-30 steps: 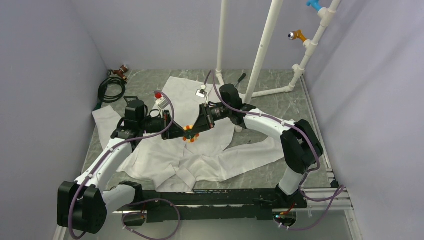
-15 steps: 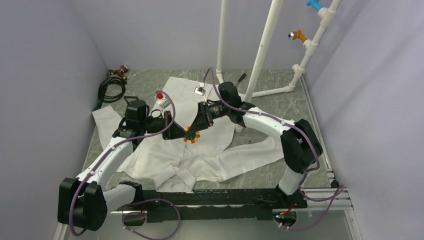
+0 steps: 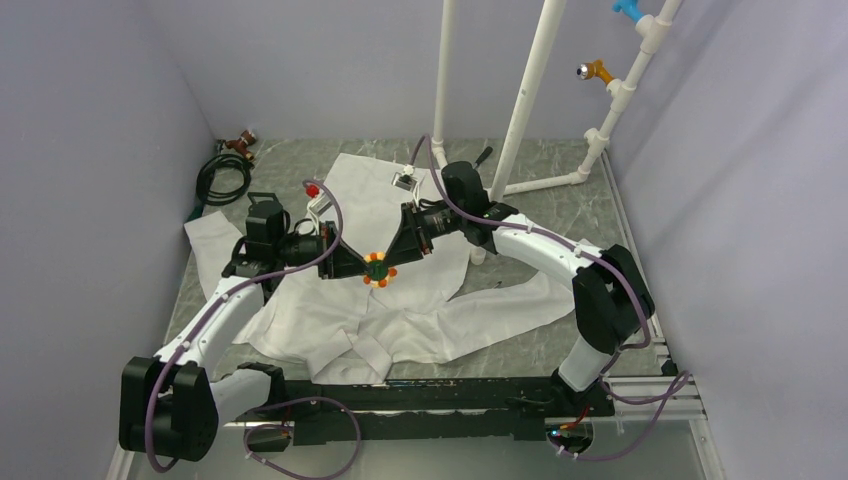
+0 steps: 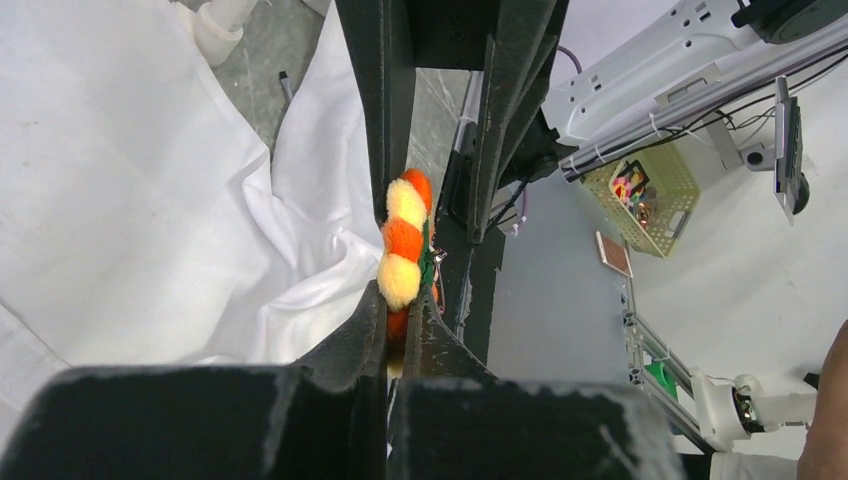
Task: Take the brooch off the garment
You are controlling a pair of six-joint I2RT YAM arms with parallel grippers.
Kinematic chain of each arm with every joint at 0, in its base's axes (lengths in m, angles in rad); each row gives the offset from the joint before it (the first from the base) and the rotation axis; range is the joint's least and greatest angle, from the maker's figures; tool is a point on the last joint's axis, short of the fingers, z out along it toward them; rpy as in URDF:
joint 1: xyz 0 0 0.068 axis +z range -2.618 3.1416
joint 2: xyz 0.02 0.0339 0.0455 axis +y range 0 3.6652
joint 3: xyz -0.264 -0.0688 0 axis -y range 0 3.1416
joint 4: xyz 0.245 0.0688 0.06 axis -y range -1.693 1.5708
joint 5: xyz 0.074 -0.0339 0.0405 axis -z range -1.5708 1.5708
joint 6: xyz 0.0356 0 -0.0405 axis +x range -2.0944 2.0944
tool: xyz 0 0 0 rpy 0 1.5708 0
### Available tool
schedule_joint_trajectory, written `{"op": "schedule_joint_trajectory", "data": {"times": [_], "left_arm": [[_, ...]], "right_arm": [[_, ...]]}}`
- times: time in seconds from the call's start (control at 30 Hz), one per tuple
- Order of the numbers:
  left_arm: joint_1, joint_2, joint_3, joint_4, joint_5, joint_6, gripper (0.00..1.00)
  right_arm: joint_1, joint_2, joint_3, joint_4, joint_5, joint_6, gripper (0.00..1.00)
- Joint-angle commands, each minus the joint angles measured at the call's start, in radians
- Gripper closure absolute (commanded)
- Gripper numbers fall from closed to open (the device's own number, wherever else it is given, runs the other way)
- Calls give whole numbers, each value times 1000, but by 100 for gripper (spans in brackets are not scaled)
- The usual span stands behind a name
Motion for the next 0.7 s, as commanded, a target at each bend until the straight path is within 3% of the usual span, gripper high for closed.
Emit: {"op": "schedule_joint_trajectory", "data": {"times": [0.0, 0.3, 0.43, 0.5, 0.57, 0.67], "left_arm": [[16, -15, 4, 73, 5, -27, 100], [16, -35, -16, 192, 9, -126, 100], [16, -39, -11, 168, 4, -113, 98], [17, -49, 2, 116, 2, -72, 84], [21, -68, 16, 60, 3, -13, 63], [44, -97, 73, -87, -6, 121, 49]], "right_arm": [[9, -49, 23, 17, -66, -13, 64], [31, -33, 19, 38, -60, 6, 70], [31, -26, 23, 47, -71, 14, 98], [31, -30, 28, 41, -66, 4, 100], [31, -37, 37, 25, -57, -23, 100], [31, -53, 46, 7, -32, -61, 100]]}}
